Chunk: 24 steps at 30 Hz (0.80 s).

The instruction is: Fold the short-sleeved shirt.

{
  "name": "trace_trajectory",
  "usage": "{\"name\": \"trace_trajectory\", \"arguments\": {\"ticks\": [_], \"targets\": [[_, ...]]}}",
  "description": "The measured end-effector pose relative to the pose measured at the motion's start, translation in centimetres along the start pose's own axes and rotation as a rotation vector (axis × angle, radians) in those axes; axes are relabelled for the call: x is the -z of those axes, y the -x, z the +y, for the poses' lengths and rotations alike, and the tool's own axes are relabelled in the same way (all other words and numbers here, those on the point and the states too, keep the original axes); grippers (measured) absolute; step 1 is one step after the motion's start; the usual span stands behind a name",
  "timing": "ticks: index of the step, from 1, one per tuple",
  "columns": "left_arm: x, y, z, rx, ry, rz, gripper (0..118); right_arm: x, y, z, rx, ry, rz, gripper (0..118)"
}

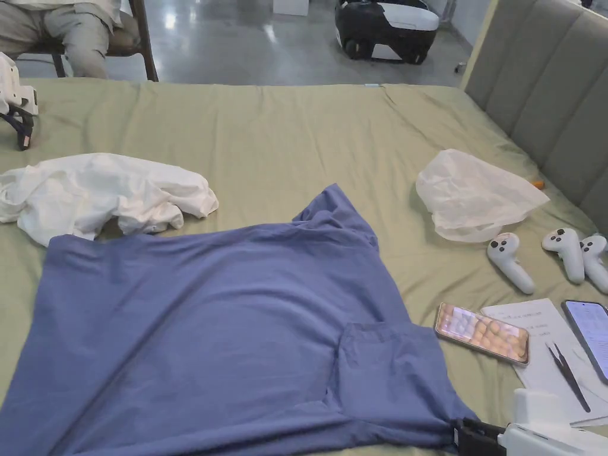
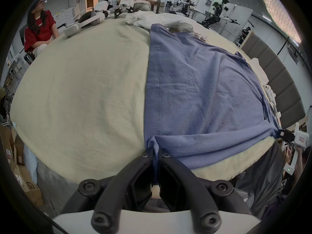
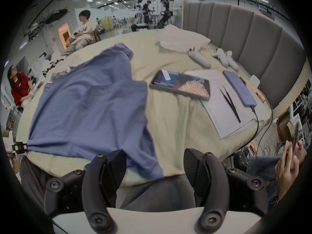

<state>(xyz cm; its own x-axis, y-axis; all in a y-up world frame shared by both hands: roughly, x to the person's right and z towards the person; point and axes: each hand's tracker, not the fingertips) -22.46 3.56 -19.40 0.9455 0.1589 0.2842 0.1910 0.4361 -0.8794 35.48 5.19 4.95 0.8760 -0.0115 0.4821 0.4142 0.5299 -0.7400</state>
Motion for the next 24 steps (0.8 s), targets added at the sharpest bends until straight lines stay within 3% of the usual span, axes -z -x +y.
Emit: {"name": "trace_trajectory", "arguments": {"ticks": [1, 4, 5, 10, 16, 19, 24], "targets": [[0.0, 0.0, 0.0, 0.000, -0.002, -0.001, 3, 0.6, -0.4, 0.2, 0.008, 0.010, 0.020, 64], [-0.5, -1.0, -0.3, 0.005, -0.008, 0.005, 3, 1.1, -0.9, 0.2, 0.039, 0.040, 0.083, 14], [-0.6, -1.1, -0.3, 0.006, -0.007, 0.006, 3, 1.0, -0.9, 0.1, 0.034, 0.040, 0.102, 9], [-1.0, -1.0, -0.6, 0.022, -0.024, 0.011, 1, 0.0, -0.6, -0.3, 0.013, -0.002, 0.085, 3], [-5.8, -0.1, -1.1, 0.001, -0.278, -0.026, 1, -3.0, -1.1, 0.1, 0.037, -0.148, 0.125, 3], [-7.2, -0.8, 0.3, 0.044, -0.338, -0.017, 1, -3.4, -0.9, 2.2, 0.045, -0.245, 0.156, 2], [-5.7, -1.0, 5.7, 0.068, -0.354, -0.018, 1, -1.6, 1.4, 8.8, 0.029, -0.272, 0.153, 2]]}}
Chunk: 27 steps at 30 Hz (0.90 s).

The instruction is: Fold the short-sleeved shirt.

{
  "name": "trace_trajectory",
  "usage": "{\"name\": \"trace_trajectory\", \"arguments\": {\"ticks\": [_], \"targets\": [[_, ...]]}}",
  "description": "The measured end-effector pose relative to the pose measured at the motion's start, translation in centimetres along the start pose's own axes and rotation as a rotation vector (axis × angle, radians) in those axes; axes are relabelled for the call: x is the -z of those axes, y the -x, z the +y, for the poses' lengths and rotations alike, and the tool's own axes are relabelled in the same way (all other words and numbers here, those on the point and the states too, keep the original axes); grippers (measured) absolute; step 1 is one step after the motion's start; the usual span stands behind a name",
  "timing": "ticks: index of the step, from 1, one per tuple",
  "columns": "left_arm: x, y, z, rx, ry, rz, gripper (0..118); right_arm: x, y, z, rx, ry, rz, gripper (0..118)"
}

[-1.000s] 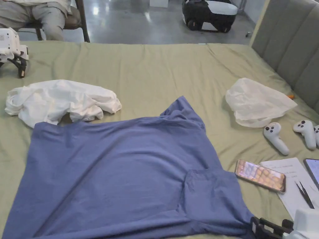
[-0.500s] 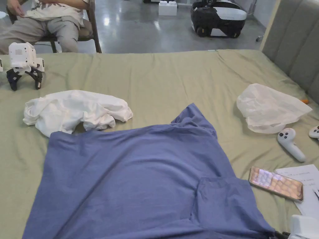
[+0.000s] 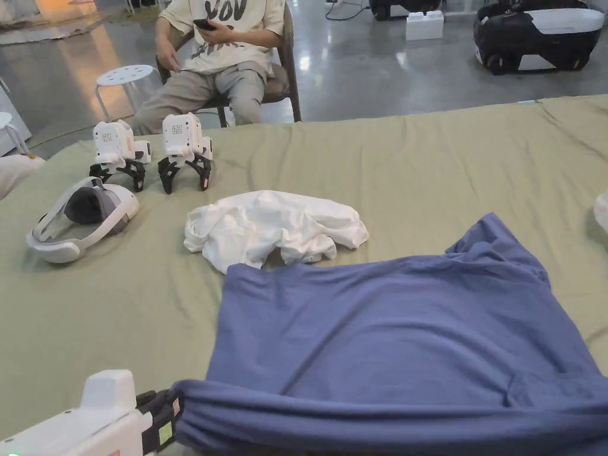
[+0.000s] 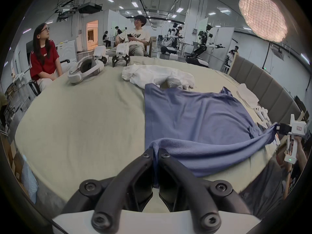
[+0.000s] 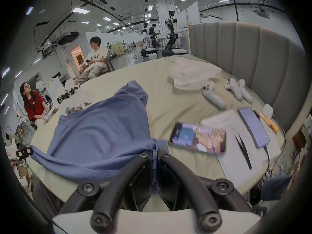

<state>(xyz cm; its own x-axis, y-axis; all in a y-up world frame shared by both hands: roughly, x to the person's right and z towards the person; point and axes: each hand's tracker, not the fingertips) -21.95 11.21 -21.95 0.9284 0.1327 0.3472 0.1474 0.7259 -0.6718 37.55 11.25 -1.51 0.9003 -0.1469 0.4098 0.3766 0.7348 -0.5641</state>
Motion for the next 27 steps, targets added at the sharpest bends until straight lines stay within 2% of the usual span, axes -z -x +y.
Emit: {"name": "trace_trajectory", "arguments": {"ticks": [5, 13, 15, 17, 18, 21, 24, 27], "targets": [[6.8, 1.2, 4.6, -0.064, 0.020, 0.001, 1, 6.7, 2.2, 5.0, -0.053, 0.042, -0.038, 2], [13.0, 1.3, 8.0, -0.085, 0.069, 0.046, 2, 13.6, 3.8, 7.8, -0.141, 0.129, -0.086, 2], [13.8, 1.2, 7.8, -0.073, 0.080, 0.042, 19, 14.7, 4.0, 7.5, -0.159, 0.164, -0.099, 8], [14.4, 1.0, 7.7, -0.038, 0.096, 0.052, 66, 15.3, 3.8, 7.0, -0.168, 0.178, -0.105, 51], [14.2, 0.9, 7.4, -0.025, 0.113, 0.061, 79, 15.3, 3.7, 6.9, -0.166, 0.192, -0.091, 65], [12.3, 0.1, 7.0, 0.050, 0.067, 0.078, 82, 13.7, 3.7, 6.3, -0.196, 0.131, -0.054, 65], [8.3, -1.1, 6.2, 0.109, -0.048, 0.084, 82, 10.5, 3.7, 5.9, -0.164, 0.036, -0.024, 65], [3.2, -2.6, 5.0, 0.095, -0.172, 0.051, 82, 6.2, 4.1, 4.6, -0.153, -0.063, 0.022, 65]]}}
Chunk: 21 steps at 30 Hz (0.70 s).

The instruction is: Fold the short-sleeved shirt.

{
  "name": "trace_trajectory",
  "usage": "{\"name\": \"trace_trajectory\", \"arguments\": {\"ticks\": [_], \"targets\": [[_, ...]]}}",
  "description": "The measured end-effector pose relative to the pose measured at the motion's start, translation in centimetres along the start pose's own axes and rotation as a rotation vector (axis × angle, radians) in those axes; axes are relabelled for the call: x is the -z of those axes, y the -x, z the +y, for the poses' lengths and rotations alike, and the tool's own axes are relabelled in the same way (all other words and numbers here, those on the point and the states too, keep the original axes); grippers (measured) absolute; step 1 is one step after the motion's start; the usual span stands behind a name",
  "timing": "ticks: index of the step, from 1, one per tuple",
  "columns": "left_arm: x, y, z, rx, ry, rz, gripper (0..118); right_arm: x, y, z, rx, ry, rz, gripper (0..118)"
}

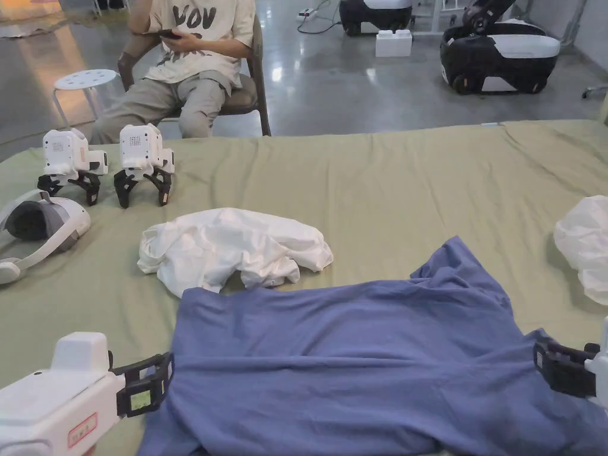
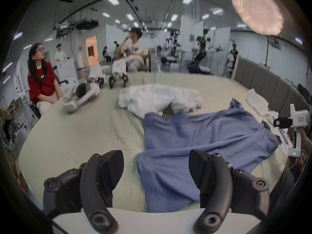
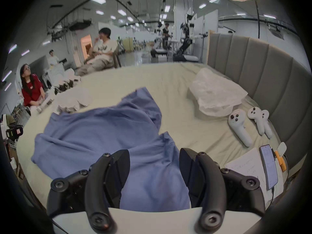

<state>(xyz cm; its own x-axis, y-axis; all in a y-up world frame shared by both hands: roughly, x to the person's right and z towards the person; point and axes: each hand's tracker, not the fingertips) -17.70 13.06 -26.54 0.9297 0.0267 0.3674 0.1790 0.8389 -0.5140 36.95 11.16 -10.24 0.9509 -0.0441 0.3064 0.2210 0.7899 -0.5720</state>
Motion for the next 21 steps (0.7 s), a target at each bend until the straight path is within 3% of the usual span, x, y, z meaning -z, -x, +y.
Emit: {"name": "trace_trajectory", "arguments": {"ticks": [6, 9, 11, 14, 18, 21], "targets": [[-8.2, -2.8, -1.0, -0.035, -0.174, -0.044, 82, -7.6, 2.2, -3.0, -0.057, -0.098, 0.121, 62], [-11.2, -4.3, -1.7, -0.022, -0.229, -0.033, 78, -11.0, 3.8, -4.2, -0.033, -0.140, 0.136, 46], [-12.7, -5.3, -2.3, -0.007, -0.248, -0.027, 66, -12.9, 4.6, -5.0, -0.003, -0.176, 0.146, 29], [-14.5, -6.4, -3.1, 0.011, -0.245, -0.041, 26, -14.7, 5.6, -5.5, 0.012, -0.202, 0.142, 5], [-15.5, -7.5, -4.1, -0.028, -0.223, -0.057, 0, -15.7, 6.5, -5.7, 0.014, -0.194, 0.128, 0], [-16.0, -7.6, -4.1, -0.043, -0.229, -0.067, 0, -15.9, 6.7, -6.0, 0.019, -0.193, 0.130, 0]]}}
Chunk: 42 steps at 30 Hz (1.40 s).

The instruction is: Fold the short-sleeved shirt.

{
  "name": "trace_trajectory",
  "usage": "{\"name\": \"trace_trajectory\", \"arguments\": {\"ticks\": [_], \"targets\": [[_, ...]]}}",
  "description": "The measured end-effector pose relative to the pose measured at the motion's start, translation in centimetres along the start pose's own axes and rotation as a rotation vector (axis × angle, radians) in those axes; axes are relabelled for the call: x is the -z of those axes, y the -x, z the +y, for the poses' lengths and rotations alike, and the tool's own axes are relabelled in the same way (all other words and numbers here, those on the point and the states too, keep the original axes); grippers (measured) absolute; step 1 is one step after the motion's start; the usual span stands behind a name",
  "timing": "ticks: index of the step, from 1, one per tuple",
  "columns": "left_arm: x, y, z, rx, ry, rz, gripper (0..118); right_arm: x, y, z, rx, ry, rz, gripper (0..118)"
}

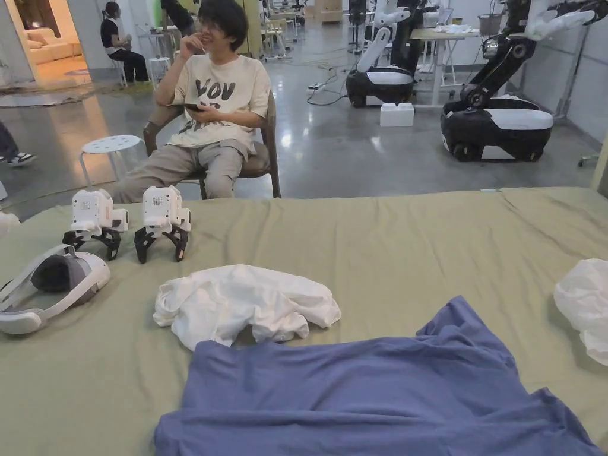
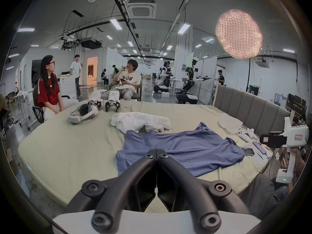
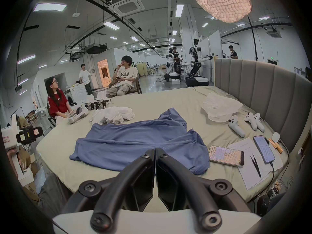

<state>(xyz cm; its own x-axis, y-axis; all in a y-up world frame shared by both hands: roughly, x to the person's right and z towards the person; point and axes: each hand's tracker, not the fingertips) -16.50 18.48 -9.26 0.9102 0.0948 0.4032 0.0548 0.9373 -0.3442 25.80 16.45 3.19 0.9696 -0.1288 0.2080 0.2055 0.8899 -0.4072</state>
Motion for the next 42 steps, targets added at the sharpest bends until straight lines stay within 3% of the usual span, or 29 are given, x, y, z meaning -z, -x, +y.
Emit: {"name": "trace_trajectory", "arguments": {"ticks": [10, 12, 14, 15, 18, 21, 22, 25, 27, 29, 35, 36, 37, 38, 39, 42], "targets": [[1.7, 2.6, -0.5, -0.035, 0.043, 0.080, 1, 0.1, -0.1, -0.8, 0.013, 0.011, -0.001, 0], [3.5, 3.9, -1.3, -0.077, 0.091, 0.076, 21, 0.4, -1.1, -1.5, 0.020, 0.028, 0.000, 0], [6.6, 5.8, -2.6, -0.128, 0.185, 0.049, 67, 0.5, -1.9, -2.0, 0.020, 0.040, -0.011, 0], [8.1, 6.6, -3.3, -0.136, 0.241, 0.054, 74, 0.5, -2.1, -2.1, 0.023, 0.050, -0.017, 0], [12.6, 8.1, -5.9, -0.126, 0.360, 0.154, 73, 0.5, -2.8, -2.8, 0.034, 0.064, -0.037, 0], [16.3, 9.4, -7.8, -0.138, 0.438, 0.141, 71, 0.3, -2.2, -2.7, 0.047, 0.087, -0.064, 0], [17.4, 9.8, -8.5, -0.152, 0.470, 0.137, 66, 0.2, -2.5, -2.9, 0.052, 0.095, -0.073, 0], [19.7, 10.2, -9.7, -0.151, 0.526, 0.152, 35, -0.4, -3.7, -3.5, 0.063, 0.115, -0.104, 0], [19.4, 9.7, -10.0, -0.121, 0.528, 0.148, 30, -0.6, -4.2, -3.6, 0.063, 0.120, -0.122, 0], [19.4, 9.4, -9.6, -0.090, 0.521, 0.147, 15, -0.3, -4.1, -3.5, 0.066, 0.125, -0.138, 0], [20.4, 7.9, -9.6, 0.001, 0.575, 0.155, 7, 3.8, -7.0, -3.4, 0.120, 0.172, -0.183, 3], [20.6, 7.9, -9.4, -0.008, 0.586, 0.157, 6, 5.3, -7.5, -3.2, 0.144, 0.195, -0.198, 14], [20.8, 8.0, -9.3, -0.011, 0.598, 0.159, 6, 7.2, -8.3, -3.5, 0.169, 0.212, -0.212, 48], [20.9, 8.0, -9.1, -0.014, 0.614, 0.155, 6, 8.8, -9.2, -4.0, 0.190, 0.213, -0.211, 71], [21.0, 8.2, -8.9, -0.022, 0.626, 0.148, 6, 10.0, -9.9, -4.4, 0.213, 0.207, -0.213, 77], [21.3, 8.9, -8.8, -0.050, 0.646, 0.135, 6, 13.8, -12.4, -5.7, 0.297, 0.269, -0.264, 75]]}}
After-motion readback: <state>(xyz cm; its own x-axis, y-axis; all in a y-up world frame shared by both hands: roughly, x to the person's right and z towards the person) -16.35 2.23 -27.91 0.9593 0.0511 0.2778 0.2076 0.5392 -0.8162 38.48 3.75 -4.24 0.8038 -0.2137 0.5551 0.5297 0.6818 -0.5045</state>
